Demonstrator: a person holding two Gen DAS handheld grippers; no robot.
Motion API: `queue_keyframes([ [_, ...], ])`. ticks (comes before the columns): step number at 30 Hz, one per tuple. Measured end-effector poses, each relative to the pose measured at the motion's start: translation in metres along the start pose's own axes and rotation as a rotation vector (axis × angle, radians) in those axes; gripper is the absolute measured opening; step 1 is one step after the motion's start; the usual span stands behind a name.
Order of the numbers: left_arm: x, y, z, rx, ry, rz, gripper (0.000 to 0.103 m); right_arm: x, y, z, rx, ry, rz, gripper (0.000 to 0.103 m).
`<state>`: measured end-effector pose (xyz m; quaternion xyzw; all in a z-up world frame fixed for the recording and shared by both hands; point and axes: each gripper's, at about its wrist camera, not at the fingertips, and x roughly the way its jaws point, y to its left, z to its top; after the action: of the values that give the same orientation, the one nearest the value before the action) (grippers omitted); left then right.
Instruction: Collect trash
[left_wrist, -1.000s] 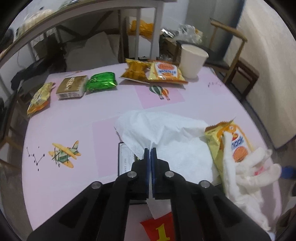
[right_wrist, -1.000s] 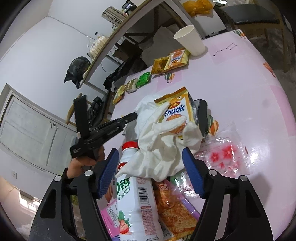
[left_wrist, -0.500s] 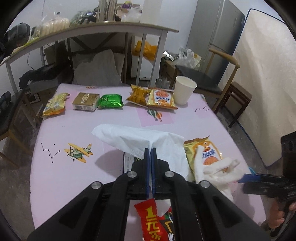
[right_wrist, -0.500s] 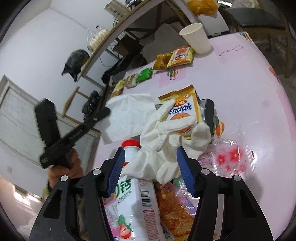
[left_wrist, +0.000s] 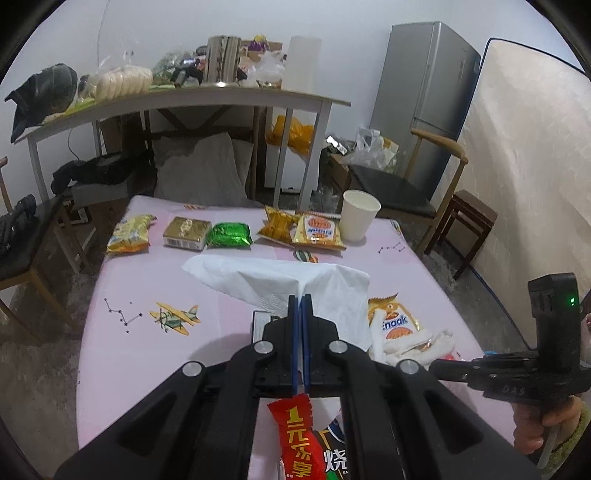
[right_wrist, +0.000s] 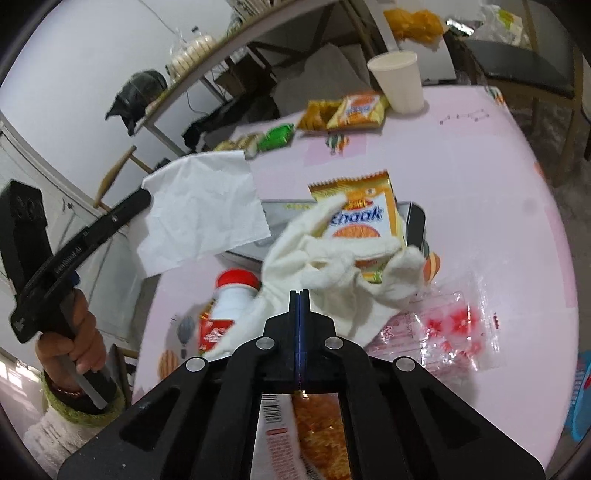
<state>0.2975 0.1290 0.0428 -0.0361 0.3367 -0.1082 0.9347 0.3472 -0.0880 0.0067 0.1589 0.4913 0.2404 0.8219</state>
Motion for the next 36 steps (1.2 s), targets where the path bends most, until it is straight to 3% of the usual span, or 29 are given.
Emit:
queue_keyframes([
  [6, -0.032, -0.003, 0.008, -0.007, -0.081, -0.004, 0.001, -0.033, 0.008, 0.009, 0.005, -0.085, 0.052, 0.000],
  [9, -0.039, -0.006, 0.010, 0.005, -0.095, -0.003, 0.001, -0.042, 0.015, 0.012, -0.018, -0.112, 0.034, 0.000],
  [11, -0.042, -0.009, 0.009, 0.012, -0.094, -0.003, 0.001, -0.043, 0.013, 0.013, -0.004, -0.118, 0.019, 0.012],
  [13, -0.042, -0.011, 0.007, 0.018, -0.089, -0.002, 0.001, -0.038, 0.009, 0.013, 0.014, -0.108, -0.001, 0.050],
  [15, -0.039, -0.011, 0.005, 0.014, -0.081, -0.003, 0.001, -0.028, 0.007, 0.014, 0.008, -0.091, -0.037, 0.052],
  [21, -0.027, -0.007, -0.001, 0.001, -0.055, -0.014, 0.001, 0.008, -0.004, 0.020, 0.044, -0.001, -0.080, 0.048],
  [25, -0.023, -0.003, -0.001, -0.003, -0.049, -0.016, 0.001, 0.018, -0.009, 0.022, 0.071, 0.026, -0.064, 0.003],
  [36, -0.041, 0.003, 0.003, -0.021, -0.084, -0.012, 0.001, -0.042, 0.022, 0.029, 0.019, -0.141, 0.033, 0.002],
])
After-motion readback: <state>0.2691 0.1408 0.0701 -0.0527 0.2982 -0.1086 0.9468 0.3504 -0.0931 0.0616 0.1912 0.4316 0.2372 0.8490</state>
